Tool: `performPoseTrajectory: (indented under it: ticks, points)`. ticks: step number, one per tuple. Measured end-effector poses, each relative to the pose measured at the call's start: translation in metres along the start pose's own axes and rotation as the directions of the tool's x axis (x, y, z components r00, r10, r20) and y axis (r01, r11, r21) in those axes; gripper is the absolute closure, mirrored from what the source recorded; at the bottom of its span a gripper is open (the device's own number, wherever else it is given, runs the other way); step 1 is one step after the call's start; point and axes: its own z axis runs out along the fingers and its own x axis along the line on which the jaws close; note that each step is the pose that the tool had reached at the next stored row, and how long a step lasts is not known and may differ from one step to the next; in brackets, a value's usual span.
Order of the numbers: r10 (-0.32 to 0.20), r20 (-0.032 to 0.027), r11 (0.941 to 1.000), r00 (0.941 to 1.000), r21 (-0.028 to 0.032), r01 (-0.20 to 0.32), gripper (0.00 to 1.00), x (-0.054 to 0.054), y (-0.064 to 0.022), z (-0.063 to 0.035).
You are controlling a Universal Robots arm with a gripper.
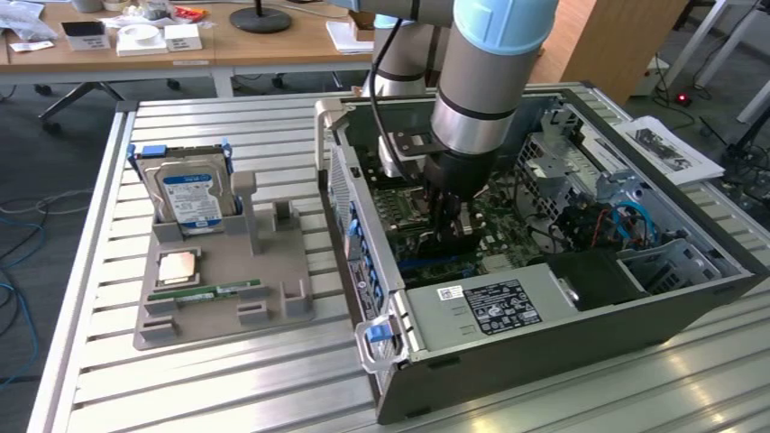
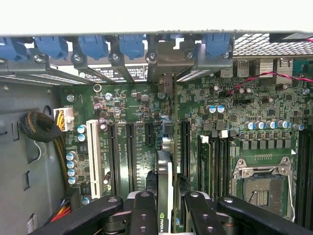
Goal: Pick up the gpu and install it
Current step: 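Insert the gpu into the slot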
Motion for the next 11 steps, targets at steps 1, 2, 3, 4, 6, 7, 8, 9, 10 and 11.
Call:
performPoseTrajectory:
  ticks: [1, 2, 3, 4, 6, 7, 8, 9, 10, 11]
  points:
    - [0.0, -0.0001, 1.0, 1.0, -0.0001, 0.0, 0.73, 0.0, 0.0, 0.0]
    - [0.0, -0.0002, 1.0, 1.0, -0.0001, 0.0, 0.73, 0.0, 0.0, 0.0001]
    - [-0.001, -0.0002, 1.0, 1.0, -0.0001, 0.001, 0.73, 0.0, 0.0, 0.0001]
    - [-0.001, -0.0001, 1.0, 1.0, -0.0001, 0.001, 0.73, 0.0, 0.0, 0.0001]
    - [-0.005, -0.0002, 1.0, 1.0, -0.0002, 0.005, 0.73, 0.0, 0.0, 0.0002]
    - [-0.007, -0.0003, 1.0, 1.0, -0.0003, 0.007, 0.73, 0.0, 0.0, 0.0002]
    - [-0.009, -0.0004, 1.0, 1.0, -0.0004, 0.009, 0.73, 0.0, 0.0, 0.0003]
    - [-0.01, -0.0005, 0.9999, 0.9999, -0.0005, 0.01, 0.73, 0.0, 0.0, 0.0004]
    - [-0.011, -0.0005, 0.9999, 0.9999, -0.0006, 0.011, 0.73, 0.0, 0.0, 0.0004]
    - [-0.012, -0.0005, 0.9999, 0.9999, -0.0006, 0.012, 0.73, 0.0, 0.0001, 0.0004]
